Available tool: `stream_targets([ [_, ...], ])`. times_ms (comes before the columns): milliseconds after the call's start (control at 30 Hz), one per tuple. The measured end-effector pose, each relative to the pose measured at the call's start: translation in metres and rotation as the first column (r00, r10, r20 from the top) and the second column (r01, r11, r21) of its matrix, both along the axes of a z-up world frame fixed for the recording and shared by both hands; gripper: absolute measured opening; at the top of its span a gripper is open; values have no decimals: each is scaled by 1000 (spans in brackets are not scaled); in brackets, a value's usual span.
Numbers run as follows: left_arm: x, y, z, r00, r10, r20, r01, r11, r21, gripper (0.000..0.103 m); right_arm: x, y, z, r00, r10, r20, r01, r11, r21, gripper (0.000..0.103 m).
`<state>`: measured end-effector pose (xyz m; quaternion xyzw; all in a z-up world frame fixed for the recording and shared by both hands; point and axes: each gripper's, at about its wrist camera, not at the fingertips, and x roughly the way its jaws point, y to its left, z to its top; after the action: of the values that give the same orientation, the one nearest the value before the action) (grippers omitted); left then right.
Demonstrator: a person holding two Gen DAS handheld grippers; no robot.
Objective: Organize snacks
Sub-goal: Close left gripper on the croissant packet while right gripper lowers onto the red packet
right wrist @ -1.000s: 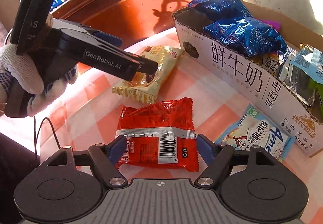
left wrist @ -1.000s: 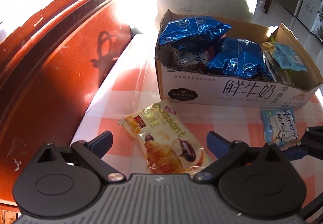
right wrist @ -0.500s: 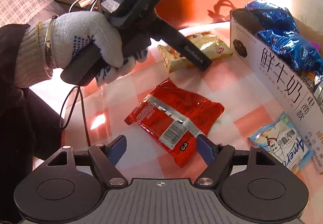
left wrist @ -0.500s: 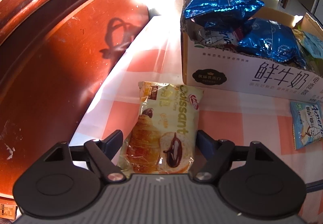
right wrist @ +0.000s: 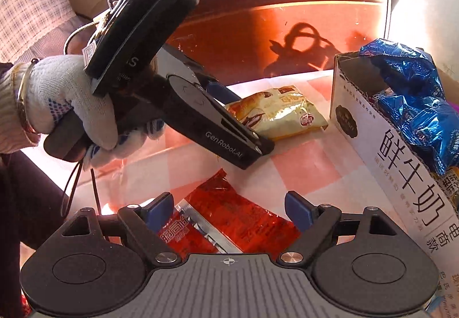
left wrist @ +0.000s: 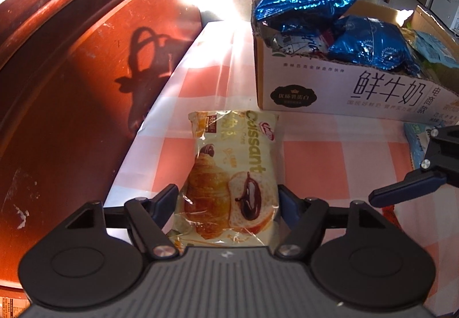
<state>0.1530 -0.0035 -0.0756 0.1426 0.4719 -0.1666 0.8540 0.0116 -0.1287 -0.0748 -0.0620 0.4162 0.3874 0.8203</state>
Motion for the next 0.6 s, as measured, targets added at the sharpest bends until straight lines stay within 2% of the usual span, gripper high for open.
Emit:
stream_targets([
  [67,1,-2,0,1000,-6,5,6,1000,-2,74,3,4,-5,1000,17,-18,-17,1000,-4,86],
  [200,3,-6,0,1000,-17,25,17,1000,0,83,-2,3,-11,994,78,-72,-81,996,-45,86],
  [333,3,-9,0,998,-30,47,30,1000,0,87,-19,6,-13,988,129,-80,-135,988,-79,92],
  [500,1,-17,-2,996,-42,83,40,999,17,87,-39,25,-18,990,140,-10,-140,973,-183,93],
  [567,0,-17,-1,996,-41,77,40,999,4,81,-43,29,-19,994,110,-3,-108,973,-203,93],
  [600,-1,-17,-1,996,-41,75,41,999,-4,75,-44,27,-19,996,93,-6,-93,975,-200,91],
])
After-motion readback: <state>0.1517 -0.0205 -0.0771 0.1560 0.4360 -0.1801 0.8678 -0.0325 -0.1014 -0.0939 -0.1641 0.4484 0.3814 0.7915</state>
